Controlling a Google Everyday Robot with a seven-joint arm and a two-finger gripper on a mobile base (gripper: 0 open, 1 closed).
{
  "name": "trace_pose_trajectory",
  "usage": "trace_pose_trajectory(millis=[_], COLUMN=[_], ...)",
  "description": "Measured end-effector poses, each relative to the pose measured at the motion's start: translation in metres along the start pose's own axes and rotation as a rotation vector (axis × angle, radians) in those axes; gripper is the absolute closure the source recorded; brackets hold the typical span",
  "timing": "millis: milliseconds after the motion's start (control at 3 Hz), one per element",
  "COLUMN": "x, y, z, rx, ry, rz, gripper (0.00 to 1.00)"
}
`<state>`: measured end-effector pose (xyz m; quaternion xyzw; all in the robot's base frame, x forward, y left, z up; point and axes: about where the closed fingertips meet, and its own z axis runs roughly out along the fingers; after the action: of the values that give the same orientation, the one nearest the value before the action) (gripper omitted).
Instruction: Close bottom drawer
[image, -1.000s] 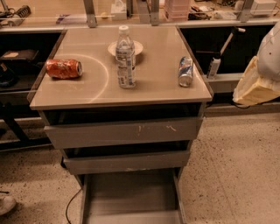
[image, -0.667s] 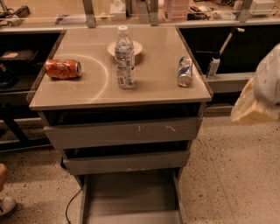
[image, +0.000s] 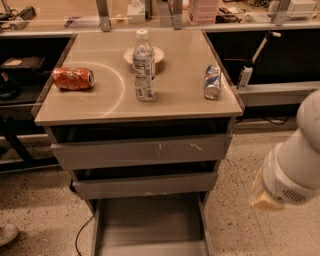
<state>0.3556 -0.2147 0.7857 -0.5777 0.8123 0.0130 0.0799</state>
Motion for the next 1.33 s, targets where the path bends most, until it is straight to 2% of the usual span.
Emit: trace_pose_trajectory(millis=[333, 667, 1000, 1333], x=[0.016, 0.016, 0.019, 0.024], y=[0.025, 0.025, 0.044, 0.079], z=[0.025, 0.025, 0.067, 0.146], rx=[-0.063, -0.063, -0.138, -0.250], ry=[0.037, 0.037, 0.017, -0.005], rz=[0.002, 0.002, 0.043, 0.112], gripper=[1.00, 1.00, 1.00, 1.00])
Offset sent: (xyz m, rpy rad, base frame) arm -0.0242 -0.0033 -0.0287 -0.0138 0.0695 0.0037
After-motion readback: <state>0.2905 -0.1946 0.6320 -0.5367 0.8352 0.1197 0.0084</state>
